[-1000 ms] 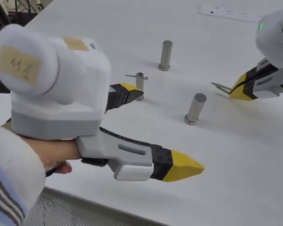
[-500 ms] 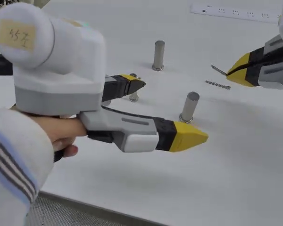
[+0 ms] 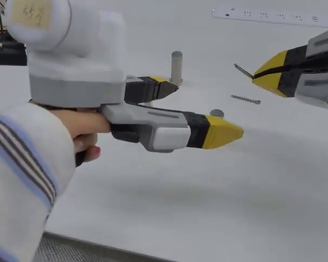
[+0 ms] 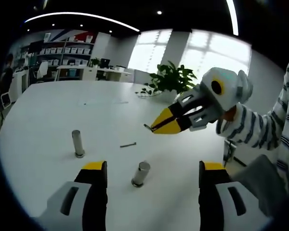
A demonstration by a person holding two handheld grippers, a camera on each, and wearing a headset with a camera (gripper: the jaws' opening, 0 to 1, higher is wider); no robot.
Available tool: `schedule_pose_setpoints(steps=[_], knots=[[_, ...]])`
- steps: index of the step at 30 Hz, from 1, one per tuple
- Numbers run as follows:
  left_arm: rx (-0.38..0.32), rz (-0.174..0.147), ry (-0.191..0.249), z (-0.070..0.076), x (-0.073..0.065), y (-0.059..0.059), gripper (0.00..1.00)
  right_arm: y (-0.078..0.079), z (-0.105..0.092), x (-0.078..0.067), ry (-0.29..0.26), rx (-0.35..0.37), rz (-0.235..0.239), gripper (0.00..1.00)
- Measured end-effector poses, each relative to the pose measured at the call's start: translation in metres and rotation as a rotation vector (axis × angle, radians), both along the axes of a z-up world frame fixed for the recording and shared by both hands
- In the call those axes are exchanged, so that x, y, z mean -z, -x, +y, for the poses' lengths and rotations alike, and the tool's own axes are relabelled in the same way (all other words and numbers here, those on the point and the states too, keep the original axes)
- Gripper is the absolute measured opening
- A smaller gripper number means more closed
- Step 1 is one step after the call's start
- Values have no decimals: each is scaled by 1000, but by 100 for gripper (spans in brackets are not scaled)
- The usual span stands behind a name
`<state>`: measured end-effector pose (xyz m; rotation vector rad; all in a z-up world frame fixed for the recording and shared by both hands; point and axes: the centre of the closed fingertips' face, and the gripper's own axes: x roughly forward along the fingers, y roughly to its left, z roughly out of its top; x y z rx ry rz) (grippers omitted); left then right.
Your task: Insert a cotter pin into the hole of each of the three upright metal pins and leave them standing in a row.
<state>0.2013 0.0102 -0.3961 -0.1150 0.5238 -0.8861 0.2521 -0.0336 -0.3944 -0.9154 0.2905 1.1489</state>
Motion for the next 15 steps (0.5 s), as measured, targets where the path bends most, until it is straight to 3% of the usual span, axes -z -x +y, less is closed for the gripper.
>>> schedule_pose_setpoints(steps=[3, 10, 11, 15], knots=[[4, 6, 7, -2, -1, -3, 72, -2, 3, -1, -5, -10, -11, 0], [18, 24, 74, -11, -13, -12, 61, -9, 7, -5, -15, -29, -35, 0], [21, 23, 78, -12, -14, -12, 59, 14, 5, -3, -15, -30, -44, 0], [37, 34, 94, -17, -17, -13, 52, 28, 6, -1, -6, -32, -55, 0]])
